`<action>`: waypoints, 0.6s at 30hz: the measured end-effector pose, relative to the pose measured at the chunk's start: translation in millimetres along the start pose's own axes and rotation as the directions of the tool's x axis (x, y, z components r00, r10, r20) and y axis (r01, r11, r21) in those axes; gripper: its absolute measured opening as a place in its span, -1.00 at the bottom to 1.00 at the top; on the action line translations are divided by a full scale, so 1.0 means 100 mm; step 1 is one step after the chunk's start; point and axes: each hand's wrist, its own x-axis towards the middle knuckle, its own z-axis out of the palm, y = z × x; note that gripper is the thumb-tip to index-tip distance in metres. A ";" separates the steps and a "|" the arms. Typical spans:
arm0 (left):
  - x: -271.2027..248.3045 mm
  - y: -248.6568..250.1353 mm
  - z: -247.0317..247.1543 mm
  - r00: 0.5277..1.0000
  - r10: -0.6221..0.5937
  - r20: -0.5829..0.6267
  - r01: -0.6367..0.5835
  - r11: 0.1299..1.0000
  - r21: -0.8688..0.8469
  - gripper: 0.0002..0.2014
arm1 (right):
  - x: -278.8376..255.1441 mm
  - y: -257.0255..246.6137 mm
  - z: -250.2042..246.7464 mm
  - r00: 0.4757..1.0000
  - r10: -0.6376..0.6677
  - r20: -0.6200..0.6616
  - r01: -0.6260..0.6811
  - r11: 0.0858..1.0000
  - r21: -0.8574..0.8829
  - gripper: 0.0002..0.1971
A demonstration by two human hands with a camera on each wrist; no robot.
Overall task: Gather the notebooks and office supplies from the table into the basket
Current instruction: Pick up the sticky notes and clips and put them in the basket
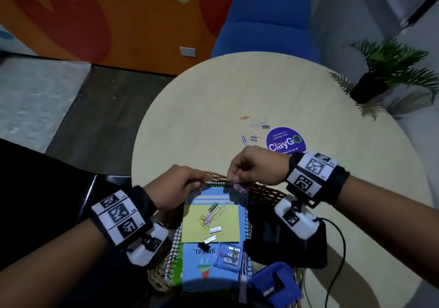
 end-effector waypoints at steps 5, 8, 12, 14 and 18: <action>0.18 -0.14 -0.32 0.980 -0.074 -0.185 0.071 0.997 -0.019 -0.73 | -0.02 -0.10 0.19 0.992 0.001 0.125 -0.009 0.998 0.065 -0.77; 0.48 -0.07 -0.52 0.975 -0.008 -0.221 0.063 0.968 0.242 -0.73 | -0.03 0.02 -0.02 0.998 0.056 -0.025 -0.060 0.979 -0.195 -0.72; 1.13 0.11 -0.62 0.976 0.158 -0.149 -0.058 0.852 0.520 -0.70 | 0.00 0.62 -0.57 0.867 0.217 -0.449 -0.387 0.860 -0.333 -0.76; 1.51 0.20 -0.52 0.988 0.151 -0.017 -0.115 0.818 0.563 -0.70 | 0.04 0.97 -0.74 0.801 0.315 -0.509 -0.517 0.792 -0.323 -0.74; 2.05 0.35 -0.19 0.981 0.103 0.165 -0.185 0.755 0.629 -0.74 | 0.19 1.39 -0.75 0.817 0.343 -0.464 -0.532 0.758 -0.376 -0.69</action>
